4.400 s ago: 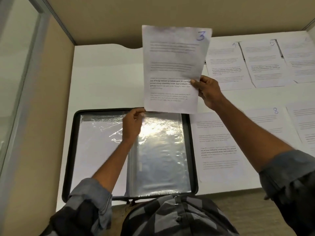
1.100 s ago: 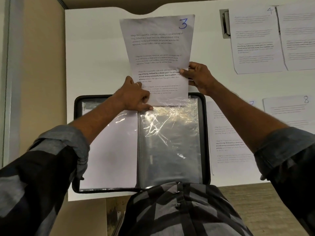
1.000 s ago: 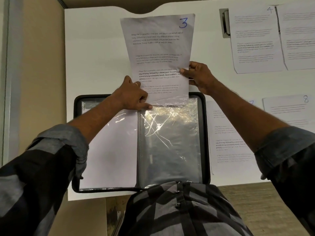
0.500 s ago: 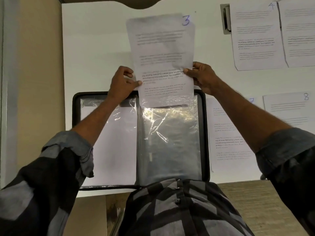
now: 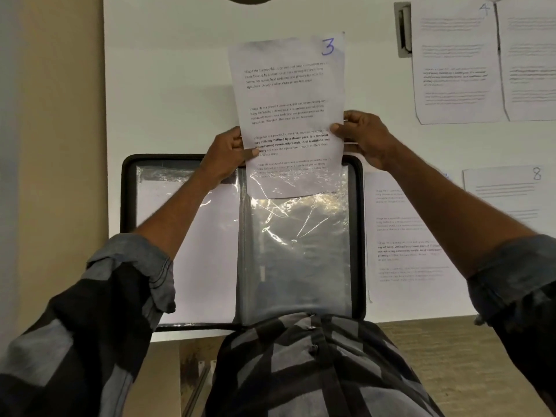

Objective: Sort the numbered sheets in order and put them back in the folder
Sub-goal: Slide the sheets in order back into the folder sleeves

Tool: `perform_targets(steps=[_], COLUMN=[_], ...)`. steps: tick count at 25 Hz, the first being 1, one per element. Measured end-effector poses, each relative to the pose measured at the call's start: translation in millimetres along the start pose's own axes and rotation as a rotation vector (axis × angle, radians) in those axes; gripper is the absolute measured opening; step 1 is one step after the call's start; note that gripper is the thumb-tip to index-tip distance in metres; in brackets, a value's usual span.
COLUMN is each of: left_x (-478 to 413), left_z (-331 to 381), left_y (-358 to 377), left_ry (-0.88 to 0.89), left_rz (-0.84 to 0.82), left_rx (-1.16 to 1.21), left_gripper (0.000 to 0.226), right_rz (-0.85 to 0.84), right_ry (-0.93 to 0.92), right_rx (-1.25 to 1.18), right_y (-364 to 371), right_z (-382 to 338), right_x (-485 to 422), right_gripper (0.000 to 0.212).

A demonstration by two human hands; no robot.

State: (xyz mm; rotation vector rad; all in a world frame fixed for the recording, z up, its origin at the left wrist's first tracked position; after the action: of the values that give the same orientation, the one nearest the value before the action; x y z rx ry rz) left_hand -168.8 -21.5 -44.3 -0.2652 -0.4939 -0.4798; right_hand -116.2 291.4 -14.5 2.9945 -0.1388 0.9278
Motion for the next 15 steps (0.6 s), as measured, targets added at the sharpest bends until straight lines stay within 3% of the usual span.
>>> perform_targets(steps=[3, 6, 8, 10, 12, 15], left_x=[2.9, 3.7, 4.7, 4.3, 5.7, 19.2], left_z=[1.0, 2.9, 2.0, 0.3, -2.3, -4.1], left_y=[-0.4, 1.7, 1.8, 1.6, 2.8, 1.9], left_ry=[0.013, 0.040, 0.054, 0.073, 0.091, 0.176], left_rz=[-0.010, -0.016, -0.008, -0.011, 0.006, 0.132], left_rx=[-0.031, -0.042, -0.049, -0.059, -0.063, -0.109], left_gripper=[0.048, 0.048, 0.048, 0.047, 0.047, 0.056], right_rz=[0.087, 0.109, 0.041, -0.120, -0.353, -0.440], right_ry=[-0.182, -0.418, -0.455, -0.405, -0.322, -0.290], right_rx=[0.166, 0.588, 0.937, 1.172, 1.235, 1.340], right_y=[-7.2, 1.1, 19.8, 43.5, 66.2, 83.4], right_z=[-44.2, -110.8, -154.2, -177.6, -182.3, -175.5], right_x=[-16.9, -40.8, -52.1, -63.7, -72.0, -88.1], right_gripper=[0.051, 0.074, 0.076, 0.068, 0.050, 0.037])
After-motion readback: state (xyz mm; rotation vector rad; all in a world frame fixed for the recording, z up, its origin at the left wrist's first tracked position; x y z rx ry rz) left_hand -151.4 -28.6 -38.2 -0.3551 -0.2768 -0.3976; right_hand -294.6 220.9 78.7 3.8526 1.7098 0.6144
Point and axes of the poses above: each hand's wrist, its own x-axis away from the middle knuckle, its own y-axis out of the palm, z = x × y, the point moved 3 cm from there along -x, towards the middle knuckle, and after that the axes turned 2 degrees about -y, right-handed, at the moved point
